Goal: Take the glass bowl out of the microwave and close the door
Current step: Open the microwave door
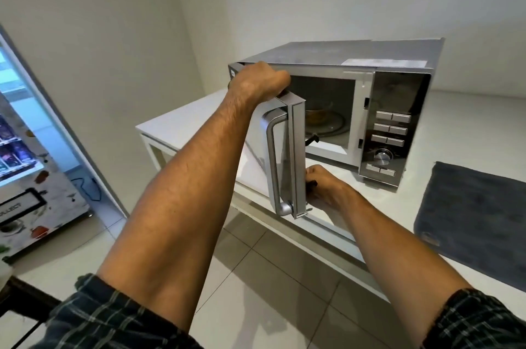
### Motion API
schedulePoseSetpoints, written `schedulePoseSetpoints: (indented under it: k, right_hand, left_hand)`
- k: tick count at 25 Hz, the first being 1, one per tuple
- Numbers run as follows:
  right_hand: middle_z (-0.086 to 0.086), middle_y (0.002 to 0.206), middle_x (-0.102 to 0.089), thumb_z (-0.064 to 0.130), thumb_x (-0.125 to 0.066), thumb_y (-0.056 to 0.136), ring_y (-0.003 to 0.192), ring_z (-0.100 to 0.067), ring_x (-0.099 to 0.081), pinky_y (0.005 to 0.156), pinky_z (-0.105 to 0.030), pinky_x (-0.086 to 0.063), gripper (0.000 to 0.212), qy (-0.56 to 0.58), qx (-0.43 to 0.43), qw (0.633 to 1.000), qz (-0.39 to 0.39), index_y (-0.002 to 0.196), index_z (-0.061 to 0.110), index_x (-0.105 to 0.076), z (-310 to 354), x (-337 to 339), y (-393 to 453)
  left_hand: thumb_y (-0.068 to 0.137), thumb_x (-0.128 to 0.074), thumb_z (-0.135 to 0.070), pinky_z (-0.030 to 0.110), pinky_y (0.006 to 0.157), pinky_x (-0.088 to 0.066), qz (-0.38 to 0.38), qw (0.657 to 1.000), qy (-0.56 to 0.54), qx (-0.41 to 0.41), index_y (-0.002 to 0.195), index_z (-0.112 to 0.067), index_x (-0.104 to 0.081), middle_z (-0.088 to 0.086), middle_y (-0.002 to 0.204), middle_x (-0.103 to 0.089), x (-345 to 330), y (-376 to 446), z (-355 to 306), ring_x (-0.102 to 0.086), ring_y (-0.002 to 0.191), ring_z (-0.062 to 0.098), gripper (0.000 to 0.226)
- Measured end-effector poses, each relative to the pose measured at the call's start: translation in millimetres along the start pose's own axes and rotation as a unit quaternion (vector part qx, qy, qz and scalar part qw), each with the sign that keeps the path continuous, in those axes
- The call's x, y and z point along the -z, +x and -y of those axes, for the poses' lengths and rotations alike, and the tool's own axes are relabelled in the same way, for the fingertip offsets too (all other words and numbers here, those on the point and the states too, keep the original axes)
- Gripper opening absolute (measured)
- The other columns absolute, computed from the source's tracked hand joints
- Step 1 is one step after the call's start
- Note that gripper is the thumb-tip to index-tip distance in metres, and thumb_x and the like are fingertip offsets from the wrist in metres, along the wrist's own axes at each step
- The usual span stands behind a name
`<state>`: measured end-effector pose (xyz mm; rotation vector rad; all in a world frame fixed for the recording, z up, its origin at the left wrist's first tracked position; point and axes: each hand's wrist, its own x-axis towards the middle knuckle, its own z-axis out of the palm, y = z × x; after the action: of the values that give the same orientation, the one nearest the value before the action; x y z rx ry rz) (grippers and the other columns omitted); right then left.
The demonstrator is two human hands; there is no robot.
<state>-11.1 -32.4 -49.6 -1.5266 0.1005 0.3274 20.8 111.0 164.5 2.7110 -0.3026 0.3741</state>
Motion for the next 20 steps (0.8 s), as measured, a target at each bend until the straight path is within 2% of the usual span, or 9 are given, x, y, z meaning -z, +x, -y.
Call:
schedulePoseSetpoints:
  k: [2,3,6,9,11,13,15,17,20]
  right_hand:
    - [-0.015,0.066,-0.073,-0.009,-0.048,0.097,0.050,-0.018,-0.072,0.046,-0.021,-0.055,0.038,-0.006,-0.013,1.000,-0.004,0.069,-0.004,-0.075,3.9,-10.9,6.2]
    - [-0.014,0.063,-0.073,-0.008,-0.050,0.095,0.047,-0.017,-0.071,0.043,-0.020,-0.053,0.037,-0.020,-0.020,1.000,-0.010,0.070,-0.004,-0.076,4.6,-15.1,9.3]
    - [-0.010,0.064,-0.075,-0.006,-0.057,0.092,0.049,-0.015,-0.071,0.043,-0.021,-0.053,0.020,-0.051,-0.042,0.998,-0.013,0.095,-0.014,-0.075,5.6,-34.7,21.4]
    - [-0.022,0.087,-0.075,-0.008,-0.057,0.092,0.063,-0.023,-0.070,0.051,-0.026,-0.059,0.019,-0.033,-0.052,0.998,-0.016,0.102,-0.018,-0.070,2.7,-59.6,36.2]
    - [-0.029,0.098,-0.072,-0.009,-0.053,0.094,0.070,-0.028,-0.073,0.059,-0.027,-0.062,0.018,0.000,-0.060,0.998,-0.013,0.102,-0.016,-0.068,0.1,-77.4,44.6]
    - [-0.031,0.106,-0.072,-0.009,-0.049,0.096,0.074,-0.031,-0.076,0.064,-0.029,-0.063,0.022,0.025,-0.067,0.997,-0.009,0.109,-0.016,-0.064,-2.2,-92.5,54.5]
    - [-0.034,0.101,-0.072,-0.008,-0.045,0.096,0.053,-0.025,-0.070,0.048,-0.024,-0.056,0.022,0.034,-0.077,0.996,-0.002,0.109,-0.016,-0.061,-1.9,-108.1,63.7]
    - [-0.033,0.090,-0.073,-0.007,-0.044,0.096,0.045,-0.021,-0.062,0.045,-0.023,-0.049,0.018,0.043,-0.088,0.995,0.003,0.099,-0.013,-0.060,0.3,-123.4,70.4]
    - [-0.026,0.079,-0.076,-0.009,-0.045,0.096,0.057,-0.029,-0.074,0.044,-0.022,-0.050,0.020,0.083,-0.091,0.992,0.016,0.087,-0.008,-0.063,2.1,-144.9,80.8]
  left_hand:
    - [0.088,-0.042,-0.033,0.026,0.056,-0.031,0.029,0.998,0.047,-0.004,0.081,-0.018,-0.056,-0.003,0.074,-0.051,13.9,2.3,3.4,-0.045,0.066,0.010,0.022]
    - [0.088,-0.041,-0.033,0.026,0.056,-0.030,0.040,0.997,0.070,-0.006,0.079,-0.018,-0.055,-0.003,0.075,-0.051,19.1,3.1,3.2,-0.046,0.066,0.010,0.022]
    - [0.084,-0.042,-0.030,0.028,0.056,-0.032,0.060,0.989,0.137,-0.002,0.071,-0.020,-0.049,-0.002,0.072,-0.053,30.8,4.4,5.6,-0.048,0.064,0.011,0.019]
    - [0.078,-0.039,-0.023,0.031,0.055,-0.037,0.089,0.972,0.215,0.022,0.079,-0.013,-0.057,0.003,0.073,-0.059,39.6,0.4,9.3,-0.055,0.062,0.016,0.021]
    - [0.080,-0.038,-0.023,0.035,0.067,-0.046,0.104,0.958,0.267,0.021,0.090,-0.008,-0.057,0.003,0.081,-0.058,43.0,0.1,14.3,-0.058,0.072,0.020,0.026]
    - [0.087,-0.038,-0.028,0.040,0.082,-0.049,0.092,0.951,0.295,0.017,0.097,-0.013,-0.055,0.001,0.083,-0.054,43.6,2.4,23.8,-0.057,0.083,0.022,0.025]
    - [0.091,-0.039,-0.029,0.041,0.086,-0.047,0.062,0.950,0.305,0.026,0.109,-0.015,-0.058,0.000,0.089,-0.056,42.0,4.9,38.1,-0.055,0.089,0.023,0.029]
    - [0.092,-0.039,-0.028,0.042,0.084,-0.045,0.037,0.949,0.312,0.033,0.119,-0.012,-0.058,0.004,0.106,-0.060,37.6,8.7,53.4,-0.055,0.094,0.025,0.037]
    - [0.090,-0.040,-0.025,0.041,0.077,-0.044,0.002,0.953,0.297,0.051,0.116,-0.008,-0.060,0.008,0.104,-0.059,32.1,14.7,73.1,-0.056,0.092,0.027,0.036]
